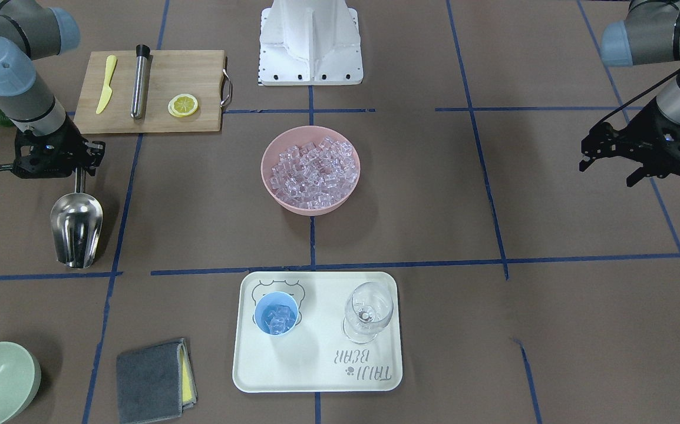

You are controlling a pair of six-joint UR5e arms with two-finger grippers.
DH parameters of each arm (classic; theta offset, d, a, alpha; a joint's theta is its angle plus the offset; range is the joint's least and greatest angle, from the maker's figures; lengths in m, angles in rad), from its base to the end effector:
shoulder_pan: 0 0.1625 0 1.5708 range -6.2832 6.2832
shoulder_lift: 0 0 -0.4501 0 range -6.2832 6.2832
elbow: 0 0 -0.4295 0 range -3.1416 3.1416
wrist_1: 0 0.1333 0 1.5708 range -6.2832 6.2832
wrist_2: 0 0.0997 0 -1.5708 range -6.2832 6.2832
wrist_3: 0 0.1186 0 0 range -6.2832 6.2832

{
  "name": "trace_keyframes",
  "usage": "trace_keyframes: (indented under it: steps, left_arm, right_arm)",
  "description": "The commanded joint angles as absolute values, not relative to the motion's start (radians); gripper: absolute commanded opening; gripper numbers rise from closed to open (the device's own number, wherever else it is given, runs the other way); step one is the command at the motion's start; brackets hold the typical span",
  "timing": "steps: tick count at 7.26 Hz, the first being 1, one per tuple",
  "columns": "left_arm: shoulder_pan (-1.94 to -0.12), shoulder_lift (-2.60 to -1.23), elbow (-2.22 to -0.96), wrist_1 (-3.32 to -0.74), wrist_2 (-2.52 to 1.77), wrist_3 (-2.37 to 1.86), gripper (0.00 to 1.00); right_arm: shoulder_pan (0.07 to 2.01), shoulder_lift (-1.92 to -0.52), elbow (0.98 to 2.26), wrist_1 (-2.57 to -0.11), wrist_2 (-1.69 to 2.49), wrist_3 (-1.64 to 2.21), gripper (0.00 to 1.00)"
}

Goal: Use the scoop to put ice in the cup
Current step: 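Set the scoop back down at its starting spot and release it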

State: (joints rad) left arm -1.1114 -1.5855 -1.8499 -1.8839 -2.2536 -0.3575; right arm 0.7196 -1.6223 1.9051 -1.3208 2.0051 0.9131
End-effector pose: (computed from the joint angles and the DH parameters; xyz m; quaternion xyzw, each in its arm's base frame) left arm 0.1924 -0.5208 0.5069 0.1315 0.4051 0.1457 0.8930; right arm -0.3435 -0.4119 0.5342 0.0029 -0.3306 -0.0275 0.9434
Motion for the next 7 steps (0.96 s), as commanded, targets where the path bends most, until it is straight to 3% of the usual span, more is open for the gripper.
trace_keyframes:
  steps: [1,2,3,4,7]
  left_arm:
    - [-1.124,-1.586,-1.850,-1.876,-2.253,-0.356,1.00]
    - [-1.126,-1.586,-1.851,-1.876,-2.253,-0.356,1.00]
    - [-1.126,-1.586,-1.852,-1.876,-2.253,-0.356,1.00]
    - [-1.126,-1.586,-1.855,-1.875,-2.253,-0.357,1.00]
    - [-1.196,-1.586,-1.861,-1.847,-2.255,-0.353,1.00]
  right_arm:
    - [0.713,-1.615,1.901,-1.321,2.006,0.913,0.19]
    - [0.713,-1.615,1.899,-1.321,2.005,0.914,0.62]
    - [0.713,-1.615,1.899,-1.321,2.005,0.914,0.67]
    - [0.713,-1.617,1.899,-1.321,2.003,0.914,0.96]
    - [0.739,-1.615,1.911,-1.321,2.006,0.908,1.00]
